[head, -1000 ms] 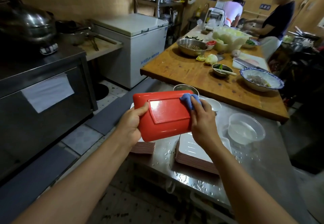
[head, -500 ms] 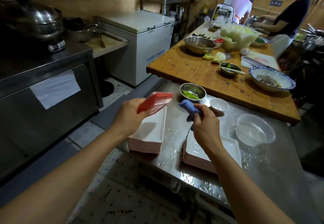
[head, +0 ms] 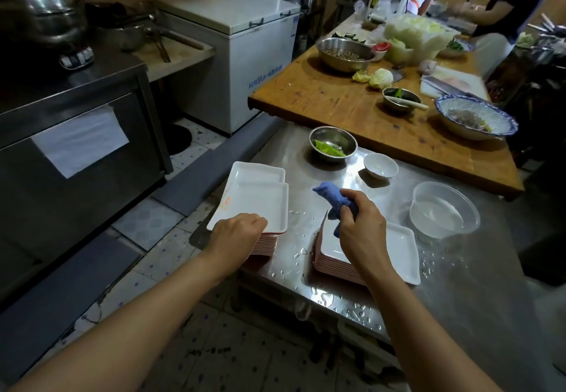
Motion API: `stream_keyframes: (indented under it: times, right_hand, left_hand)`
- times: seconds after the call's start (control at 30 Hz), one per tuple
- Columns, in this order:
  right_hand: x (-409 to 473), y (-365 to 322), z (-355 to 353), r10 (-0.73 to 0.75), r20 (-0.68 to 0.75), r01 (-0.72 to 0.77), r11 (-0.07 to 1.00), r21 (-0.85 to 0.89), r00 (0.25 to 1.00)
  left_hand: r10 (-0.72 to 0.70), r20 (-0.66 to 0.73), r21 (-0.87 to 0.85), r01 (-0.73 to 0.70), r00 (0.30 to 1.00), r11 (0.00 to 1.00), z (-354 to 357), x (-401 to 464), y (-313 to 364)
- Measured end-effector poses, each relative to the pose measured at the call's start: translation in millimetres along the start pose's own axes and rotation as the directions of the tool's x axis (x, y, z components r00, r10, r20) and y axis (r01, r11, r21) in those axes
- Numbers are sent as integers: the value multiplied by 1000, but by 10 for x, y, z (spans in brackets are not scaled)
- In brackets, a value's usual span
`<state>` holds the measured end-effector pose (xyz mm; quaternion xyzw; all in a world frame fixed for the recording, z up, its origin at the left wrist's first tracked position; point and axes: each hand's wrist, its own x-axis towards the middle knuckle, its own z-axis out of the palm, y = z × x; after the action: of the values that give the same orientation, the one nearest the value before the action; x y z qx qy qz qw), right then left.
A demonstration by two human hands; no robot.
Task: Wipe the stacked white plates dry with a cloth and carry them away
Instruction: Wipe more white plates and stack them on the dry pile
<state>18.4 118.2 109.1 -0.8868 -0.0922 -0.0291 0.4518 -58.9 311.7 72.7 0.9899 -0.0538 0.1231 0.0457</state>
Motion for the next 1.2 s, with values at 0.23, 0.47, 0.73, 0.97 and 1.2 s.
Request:
stream_keyframes:
  times: [0.23,0.47,0.73,0.97,1.2]
  right_hand:
    - [-6,187,3,27,2,-27,999,20,1000]
    - [30,315,11,62,-3,-62,998,15,998]
    - [32,497,-43,95,-39,-95,995,6,995]
    - [90,727,-195,147,-114,-150,988,-24,983]
    - [260,1132,-370,201,-221,-232,964,-126,954]
  left_hand:
    - [-36,87,80,29,996,996,293,-2,-35]
    - [-142,237,136,112,961,984,543,76,-203]
    - [-224,359,91,205,906,975,648,227,-294]
    - [-91,84,-94,99,992,991,638,514,264]
    - [-270,397,-355,418,877,836,944,905,811]
